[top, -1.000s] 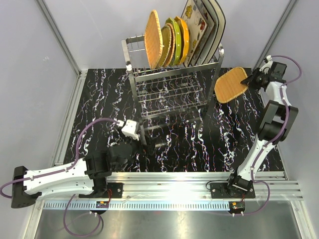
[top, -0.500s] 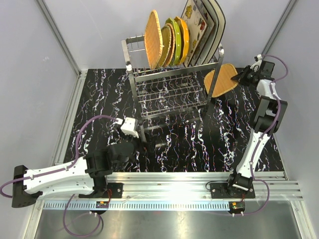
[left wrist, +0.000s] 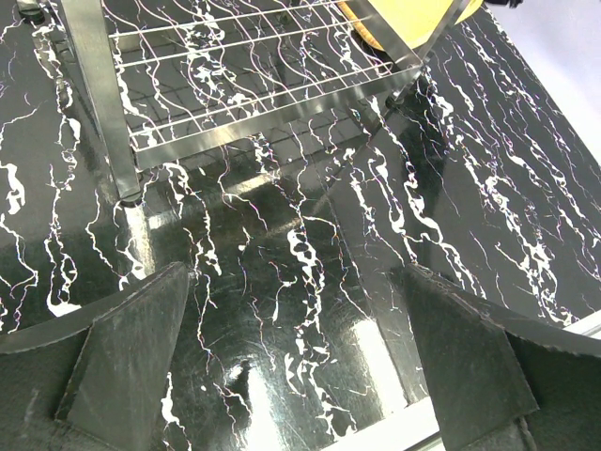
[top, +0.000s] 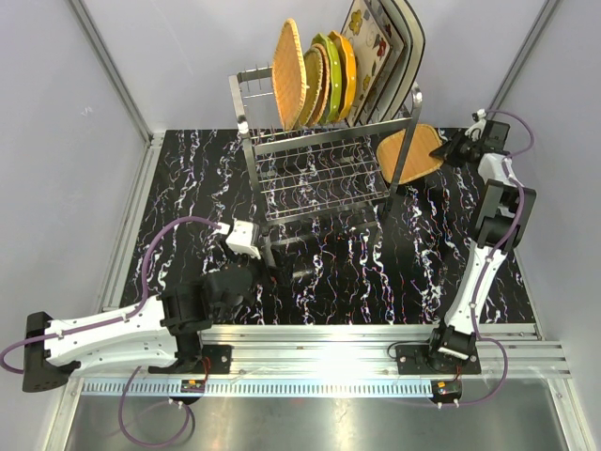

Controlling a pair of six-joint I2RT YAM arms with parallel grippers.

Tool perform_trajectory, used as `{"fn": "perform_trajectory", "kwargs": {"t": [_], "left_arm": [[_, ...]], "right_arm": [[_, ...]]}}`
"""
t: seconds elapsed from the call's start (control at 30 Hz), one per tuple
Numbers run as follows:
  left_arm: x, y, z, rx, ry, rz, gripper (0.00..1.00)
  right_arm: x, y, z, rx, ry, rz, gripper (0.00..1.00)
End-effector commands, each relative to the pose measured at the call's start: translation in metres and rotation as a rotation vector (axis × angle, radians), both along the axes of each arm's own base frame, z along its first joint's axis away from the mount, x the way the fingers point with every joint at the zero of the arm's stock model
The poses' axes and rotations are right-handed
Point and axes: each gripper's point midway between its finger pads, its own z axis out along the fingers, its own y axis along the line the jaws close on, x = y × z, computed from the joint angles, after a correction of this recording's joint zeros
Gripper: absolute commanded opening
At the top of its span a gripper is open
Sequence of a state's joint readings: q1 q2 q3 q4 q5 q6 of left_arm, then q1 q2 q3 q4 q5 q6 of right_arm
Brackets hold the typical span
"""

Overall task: Unload the plates from the dish rack
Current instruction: Place the plate on the table

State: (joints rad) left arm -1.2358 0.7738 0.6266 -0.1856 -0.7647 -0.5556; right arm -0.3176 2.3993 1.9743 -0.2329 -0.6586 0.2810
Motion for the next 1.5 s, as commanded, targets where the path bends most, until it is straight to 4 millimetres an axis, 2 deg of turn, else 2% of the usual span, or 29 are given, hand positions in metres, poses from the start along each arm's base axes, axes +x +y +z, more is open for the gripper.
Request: {"fn": "perform_trajectory", "kwargs": {"t": [0.0,0.63,0.9,1.07,1.17,1.33,1.37,1.4,1.47], "left_arm": [[0.009,-0.003,0.037,-0.132,-0.043,0.053,0.99],[0.008,-0.003,0.046,-0.165,-0.044,0.049,0.99],[0.008,0.002,0.06,-0.191,-0.063,0.059,0.99],[0.01,0.009,0.078,-0.209,-0.094,0.079,0.99],[0.009,0.013,0.093,-0.238,-0.113,0.081,0.99],[0.009,0.022,0.127,-0.264,-0.148,0.094,0.99],[0.011,0.022,0.131,-0.24,-0.16,0.096,0.99],[0.011,0.024,0.146,-0.253,-0.176,0.094,0.99],[0.014,0.021,0.154,-0.209,-0.195,0.072,0.99]], "right_arm": [[0.003,0.006,-0.005,-0.01,-0.014,0.04,0.25],[-0.008,0.0,-0.041,-0.06,0.07,0.045,0.5],[-0.008,-0.008,-0.037,-0.1,0.065,0.043,0.64],[-0.01,-0.013,-0.038,-0.108,0.074,0.036,0.73],[-0.01,-0.015,-0.037,-0.118,0.078,0.026,0.82],[-0.009,-0.027,-0.019,-0.179,0.067,-0.023,1.0],[-0.008,-0.033,-0.012,-0.212,0.063,-0.048,1.0],[-0.01,-0.037,-0.008,-0.227,0.072,-0.055,1.0],[-0.013,-0.041,0.005,-0.264,0.061,-0.049,1.0]]}}
